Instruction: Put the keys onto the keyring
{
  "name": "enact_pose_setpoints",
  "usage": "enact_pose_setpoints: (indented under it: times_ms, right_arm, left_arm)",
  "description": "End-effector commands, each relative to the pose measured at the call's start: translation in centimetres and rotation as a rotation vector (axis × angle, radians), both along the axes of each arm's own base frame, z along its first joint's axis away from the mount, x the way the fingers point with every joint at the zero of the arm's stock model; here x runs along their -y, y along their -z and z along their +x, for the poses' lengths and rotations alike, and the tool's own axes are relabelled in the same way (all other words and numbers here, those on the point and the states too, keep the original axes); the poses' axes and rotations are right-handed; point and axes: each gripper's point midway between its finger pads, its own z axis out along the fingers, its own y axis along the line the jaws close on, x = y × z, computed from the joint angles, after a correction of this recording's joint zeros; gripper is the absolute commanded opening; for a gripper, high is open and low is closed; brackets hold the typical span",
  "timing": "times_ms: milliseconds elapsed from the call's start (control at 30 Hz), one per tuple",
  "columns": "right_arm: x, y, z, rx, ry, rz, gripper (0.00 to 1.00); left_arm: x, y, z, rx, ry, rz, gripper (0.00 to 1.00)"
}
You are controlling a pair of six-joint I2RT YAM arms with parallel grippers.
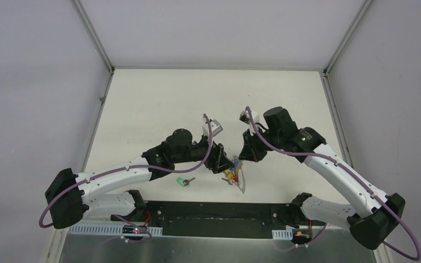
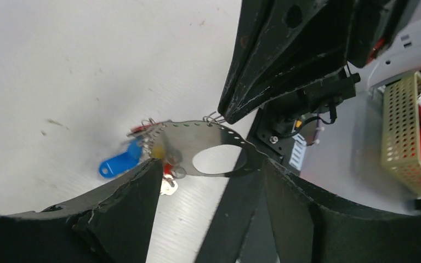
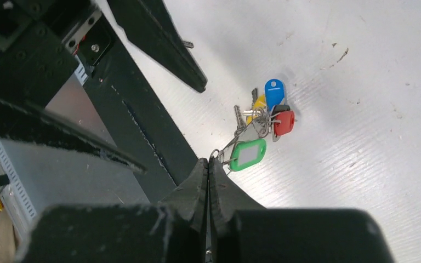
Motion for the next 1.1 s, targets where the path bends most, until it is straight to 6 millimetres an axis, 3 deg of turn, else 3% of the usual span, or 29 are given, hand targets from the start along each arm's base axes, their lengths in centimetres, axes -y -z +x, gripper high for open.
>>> enact_pose_setpoints:
  times_ms: [0, 200, 533, 733, 1067]
  right_arm:
    - [-1.2, -2.0, 2.1, 0.043, 0.175, 0.016, 0.00]
    - [-2.0, -1.7, 3.7, 0.032, 0.314, 0.007, 0.00]
    - [-2.4, -1.3, 3.5, 0.027, 0.334, -0.020, 0.00]
    - [-1.0, -1.4, 3.0, 0.041, 0.336, -0.067, 0.00]
    - [-0.1, -1.2, 1.9, -0.004, 0.310, -0.141, 0.00]
  left_arm:
    - [0.2, -0.1, -1.0, -0.290, -0.132, -0.018, 0.70]
    - [1.2, 1.3, -2.1, -0.269, -0.223, 0.082, 0.73]
    - [2.6, 4.6, -0.7, -0.233, -0.311, 0.266, 0.72]
    - [1.5, 5.1, -0.7, -0.195, -0.310, 0.348, 0.54]
    - [0.8, 3.2, -1.2, -0.051, -0.209, 0.358, 0.00]
